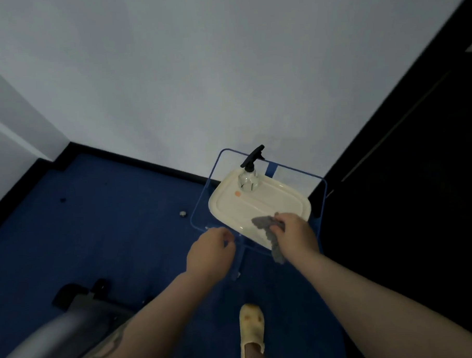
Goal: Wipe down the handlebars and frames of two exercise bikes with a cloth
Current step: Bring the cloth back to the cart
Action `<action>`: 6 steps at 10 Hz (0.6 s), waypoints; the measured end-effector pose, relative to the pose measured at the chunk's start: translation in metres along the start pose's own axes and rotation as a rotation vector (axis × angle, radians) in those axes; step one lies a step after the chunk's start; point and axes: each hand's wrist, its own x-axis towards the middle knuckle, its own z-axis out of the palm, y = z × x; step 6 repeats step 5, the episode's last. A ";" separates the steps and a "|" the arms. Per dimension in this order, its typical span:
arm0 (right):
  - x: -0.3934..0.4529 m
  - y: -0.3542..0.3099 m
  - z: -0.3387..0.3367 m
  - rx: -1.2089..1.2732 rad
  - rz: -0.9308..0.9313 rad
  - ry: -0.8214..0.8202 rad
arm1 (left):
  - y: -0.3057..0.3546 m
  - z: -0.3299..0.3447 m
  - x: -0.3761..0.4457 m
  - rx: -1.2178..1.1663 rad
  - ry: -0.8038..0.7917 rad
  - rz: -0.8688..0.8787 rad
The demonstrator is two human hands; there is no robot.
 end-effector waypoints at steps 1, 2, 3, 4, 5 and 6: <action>0.053 0.002 0.010 -0.124 -0.036 -0.008 | -0.001 0.001 0.023 -0.002 0.030 -0.033; 0.092 0.008 0.024 -0.185 -0.007 -0.061 | -0.006 0.004 0.038 -0.006 0.031 -0.056; 0.114 0.016 0.040 -0.330 0.039 -0.199 | -0.011 0.009 0.042 -0.023 0.038 -0.079; 0.115 0.016 0.045 -0.431 0.061 -0.369 | -0.011 0.006 0.040 -0.012 0.044 -0.088; 0.088 0.015 0.043 -0.428 0.028 -0.388 | -0.008 0.000 0.029 0.013 0.031 -0.073; 0.088 0.015 0.043 -0.428 0.028 -0.388 | -0.008 0.000 0.029 0.013 0.031 -0.073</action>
